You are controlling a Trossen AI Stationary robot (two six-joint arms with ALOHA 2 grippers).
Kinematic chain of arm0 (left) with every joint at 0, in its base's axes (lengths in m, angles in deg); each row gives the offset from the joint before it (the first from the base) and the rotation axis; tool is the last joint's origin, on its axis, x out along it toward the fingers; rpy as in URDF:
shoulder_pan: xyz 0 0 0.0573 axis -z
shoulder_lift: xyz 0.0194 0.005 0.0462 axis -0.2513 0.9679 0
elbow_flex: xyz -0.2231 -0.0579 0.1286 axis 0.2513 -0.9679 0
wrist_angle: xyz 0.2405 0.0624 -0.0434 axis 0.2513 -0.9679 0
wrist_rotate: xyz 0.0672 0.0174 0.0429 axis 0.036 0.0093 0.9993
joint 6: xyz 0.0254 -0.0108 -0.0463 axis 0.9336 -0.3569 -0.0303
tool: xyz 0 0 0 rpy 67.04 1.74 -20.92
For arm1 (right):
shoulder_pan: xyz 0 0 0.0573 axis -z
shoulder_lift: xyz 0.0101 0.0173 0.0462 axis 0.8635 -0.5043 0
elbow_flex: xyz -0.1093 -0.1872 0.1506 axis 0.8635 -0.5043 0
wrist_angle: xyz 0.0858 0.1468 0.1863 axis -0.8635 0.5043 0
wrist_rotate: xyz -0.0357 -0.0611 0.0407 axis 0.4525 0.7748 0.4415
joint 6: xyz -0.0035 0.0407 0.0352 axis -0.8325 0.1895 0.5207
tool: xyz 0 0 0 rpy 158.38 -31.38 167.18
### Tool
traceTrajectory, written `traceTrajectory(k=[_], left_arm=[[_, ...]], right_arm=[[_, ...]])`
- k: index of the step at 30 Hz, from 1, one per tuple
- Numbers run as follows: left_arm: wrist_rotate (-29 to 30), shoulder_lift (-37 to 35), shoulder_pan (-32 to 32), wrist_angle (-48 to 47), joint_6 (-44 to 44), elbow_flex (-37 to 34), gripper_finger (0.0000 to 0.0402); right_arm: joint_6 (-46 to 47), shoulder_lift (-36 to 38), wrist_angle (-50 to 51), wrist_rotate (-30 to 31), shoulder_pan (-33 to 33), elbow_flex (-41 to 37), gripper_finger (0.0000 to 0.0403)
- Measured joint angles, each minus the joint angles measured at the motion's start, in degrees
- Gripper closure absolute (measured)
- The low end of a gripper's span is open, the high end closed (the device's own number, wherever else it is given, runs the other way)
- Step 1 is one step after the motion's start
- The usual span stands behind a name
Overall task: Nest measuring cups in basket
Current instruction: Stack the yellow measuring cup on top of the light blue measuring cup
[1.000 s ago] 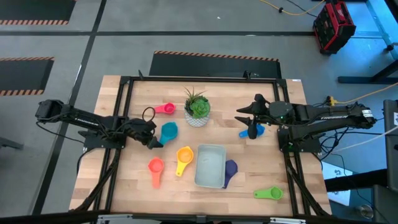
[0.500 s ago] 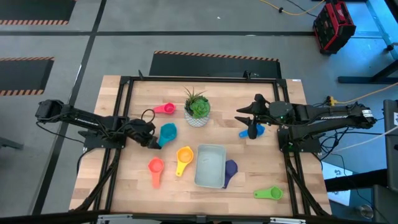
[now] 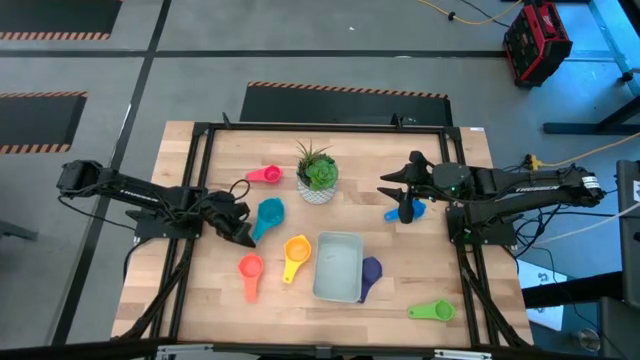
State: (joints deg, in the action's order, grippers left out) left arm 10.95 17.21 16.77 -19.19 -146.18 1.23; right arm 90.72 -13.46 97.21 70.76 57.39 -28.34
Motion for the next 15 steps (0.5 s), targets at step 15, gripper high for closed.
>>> traceTrajectory(k=[15], left_arm=[[8.6,0.2,0.1,30.1,7.0,1.7,0.0260]], right_arm=[[0.0,0.0,0.0,0.0,0.0,0.0,0.0240]])
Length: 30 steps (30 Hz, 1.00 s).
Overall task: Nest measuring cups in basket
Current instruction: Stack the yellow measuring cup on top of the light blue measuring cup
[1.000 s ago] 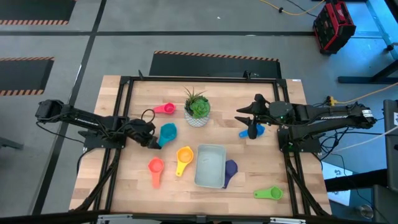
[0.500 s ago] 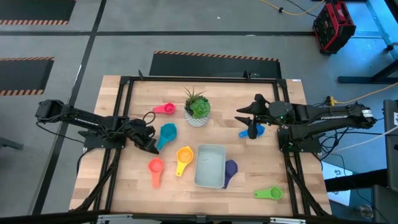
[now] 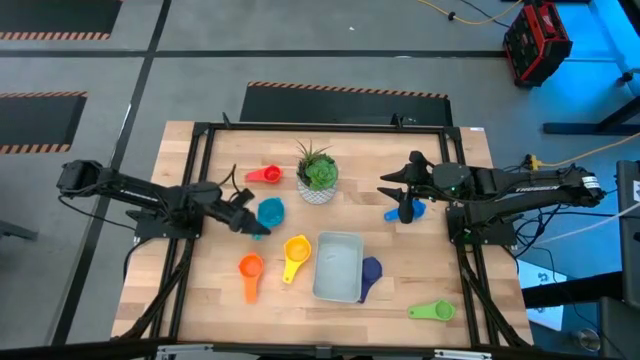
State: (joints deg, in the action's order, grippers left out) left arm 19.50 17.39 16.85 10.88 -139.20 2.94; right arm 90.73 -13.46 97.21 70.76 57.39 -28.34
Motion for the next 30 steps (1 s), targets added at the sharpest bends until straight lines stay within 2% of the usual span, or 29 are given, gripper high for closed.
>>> traceTrajectory(k=[6,9,12,18,22,30], left_arm=[[11.7,3.0,1.9,-2.1,21.3,9.6,0.0260],[14.4,6.3,2.9,-4.5,34.1,16.5,0.0260],[15.8,9.5,3.3,-11.3,41.8,23.4,0.0260],[20.2,16.9,3.5,-24.9,49.1,35.5,0.0260],[21.5,21.7,3.5,-32.3,51.9,41.0,0.0261],[22.5,28.3,3.5,-40.1,52.0,43.2,0.0260]], right_arm=[[0.0,0.0,0.0,0.0,0.0,0.0,0.0240],[0.0,0.0,0.0,0.0,0.0,0.0,0.0240],[0.0,0.0,0.0,-0.3,0.0,0.0,0.0240],[-0.1,0.0,0.0,-4.8,0.0,0.0,0.0240],[-0.1,0.0,0.0,-7.1,0.0,0.0,0.0240],[-0.1,0.0,0.0,-11.7,0.0,0.0,0.0240]])
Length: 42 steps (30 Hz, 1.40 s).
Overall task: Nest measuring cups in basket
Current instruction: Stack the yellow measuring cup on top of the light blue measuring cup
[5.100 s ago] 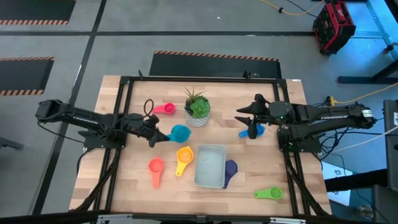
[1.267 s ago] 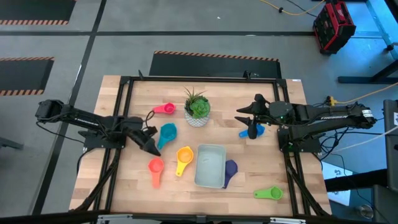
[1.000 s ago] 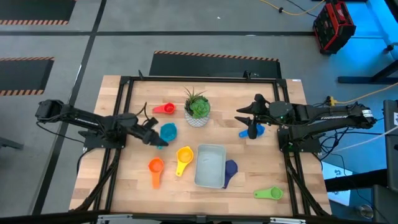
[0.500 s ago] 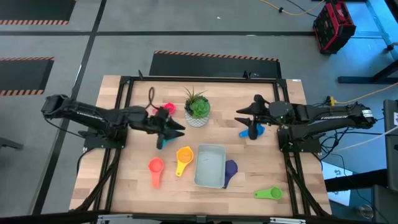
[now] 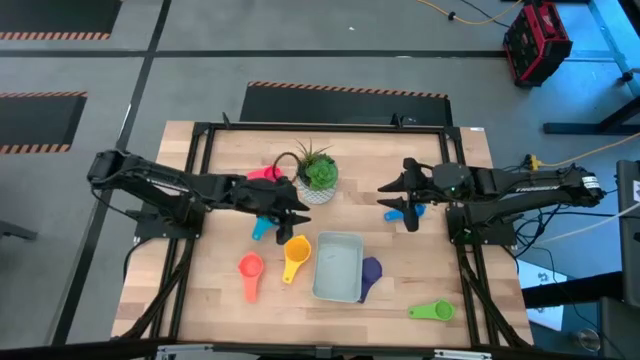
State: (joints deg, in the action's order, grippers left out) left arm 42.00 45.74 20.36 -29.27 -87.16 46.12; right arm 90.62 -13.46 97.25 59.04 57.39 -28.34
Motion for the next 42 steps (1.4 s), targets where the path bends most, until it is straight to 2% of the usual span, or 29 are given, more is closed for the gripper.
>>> traceTrajectory(k=[6,13,20,32,42], left_arm=[[0.0,3.9,0.2,-7.0,-0.1,0.0,0.0260],[0.1,9.7,3.0,-8.6,0.0,0.0,0.0260],[4.1,12.3,5.2,-11.4,-0.1,0.0,0.0260],[6.0,13.5,6.8,-11.2,-0.6,-0.1,0.0260],[5.9,19.8,6.7,-11.0,-1.8,0.0,0.0260]], right_arm=[[-0.1,0.0,0.0,-0.2,0.0,0.0,0.0240],[0.0,0.0,0.3,-0.2,0.0,0.0,0.0240],[0.0,0.0,0.4,-0.2,0.0,0.0,0.0240],[0.1,0.0,0.9,-0.1,0.0,0.0,0.0240],[0.0,0.0,1.2,-0.1,0.0,0.0,0.0240]])
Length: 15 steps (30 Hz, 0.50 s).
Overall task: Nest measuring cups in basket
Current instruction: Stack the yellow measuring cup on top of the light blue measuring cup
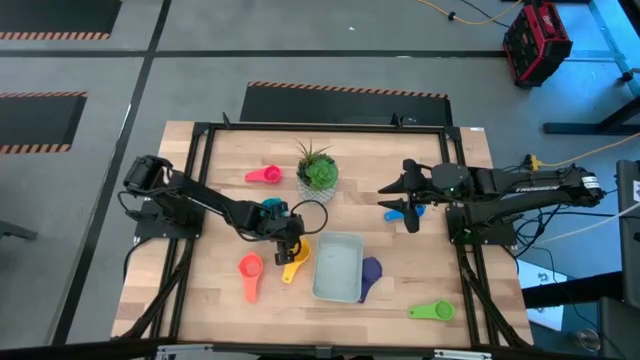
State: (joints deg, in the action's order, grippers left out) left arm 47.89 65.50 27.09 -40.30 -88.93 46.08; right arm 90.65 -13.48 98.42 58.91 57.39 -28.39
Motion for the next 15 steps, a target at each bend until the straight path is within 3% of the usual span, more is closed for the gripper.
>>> traceTrajectory(k=[15], left_arm=[[-0.5,0.9,0.0,0.3,-1.3,0.0,0.0273]], right_arm=[[-0.1,0.0,0.1,0.0,0.0,0.0,0.0240]])
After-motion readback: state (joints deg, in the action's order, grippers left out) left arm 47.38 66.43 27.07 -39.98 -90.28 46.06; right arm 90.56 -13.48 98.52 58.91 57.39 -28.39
